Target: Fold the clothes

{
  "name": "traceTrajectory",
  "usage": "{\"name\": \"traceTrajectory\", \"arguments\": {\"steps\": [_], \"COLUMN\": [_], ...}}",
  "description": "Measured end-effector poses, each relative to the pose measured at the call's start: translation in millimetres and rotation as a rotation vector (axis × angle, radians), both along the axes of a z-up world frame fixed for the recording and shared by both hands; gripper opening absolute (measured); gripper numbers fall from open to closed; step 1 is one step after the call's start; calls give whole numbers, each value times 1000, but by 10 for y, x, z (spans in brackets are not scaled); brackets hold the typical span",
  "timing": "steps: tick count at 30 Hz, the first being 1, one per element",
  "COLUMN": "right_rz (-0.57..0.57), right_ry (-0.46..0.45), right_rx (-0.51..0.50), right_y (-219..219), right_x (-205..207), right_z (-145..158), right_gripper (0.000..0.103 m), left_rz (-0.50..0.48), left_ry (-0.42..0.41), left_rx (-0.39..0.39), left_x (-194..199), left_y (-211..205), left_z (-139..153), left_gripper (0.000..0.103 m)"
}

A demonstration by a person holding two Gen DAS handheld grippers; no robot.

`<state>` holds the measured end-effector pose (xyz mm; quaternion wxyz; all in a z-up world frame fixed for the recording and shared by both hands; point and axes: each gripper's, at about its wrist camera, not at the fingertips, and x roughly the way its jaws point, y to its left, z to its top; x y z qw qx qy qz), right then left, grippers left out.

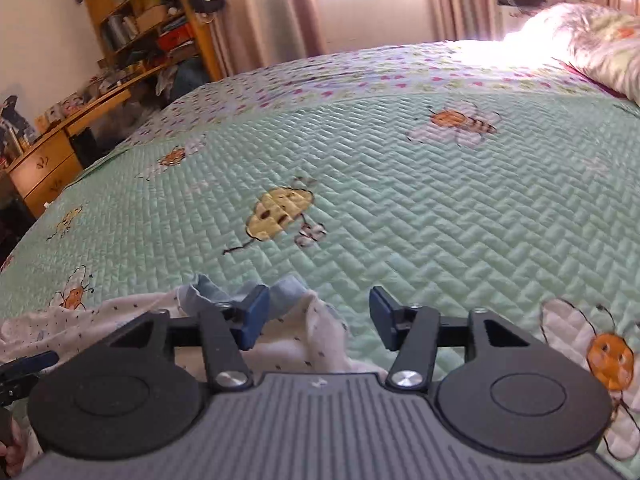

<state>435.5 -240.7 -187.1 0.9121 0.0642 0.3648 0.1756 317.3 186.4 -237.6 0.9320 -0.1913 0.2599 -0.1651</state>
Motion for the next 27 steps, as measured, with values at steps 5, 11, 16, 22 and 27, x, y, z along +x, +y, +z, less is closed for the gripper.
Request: {"name": "traceTrajectory", "arguments": {"steps": [5, 11, 16, 22, 27], "right_rz": [13, 23, -71, -1, 20], "right_ry": [68, 68, 33, 122, 97], "right_rx": [-27, 99, 161, 101, 83], "right_y": [-141, -380, -844, -585, -441], "right_x": [-230, -326, -546, -345, -309], "right_z": [-257, -249, -158, -431, -436], "right_gripper": [58, 26, 59, 58, 31], "left_rz": [1, -1, -1, 0, -1], "left_ry": [0, 2, 3, 5, 7], "left_rx": [7, 3, 5, 18, 18], "left_x": [-1, 1, 6, 4, 6], "left_y": [-16, -6, -8, -24, -27], "left_z": [4, -2, -2, -3, -3], "left_gripper": [102, 102, 102, 102, 102]}}
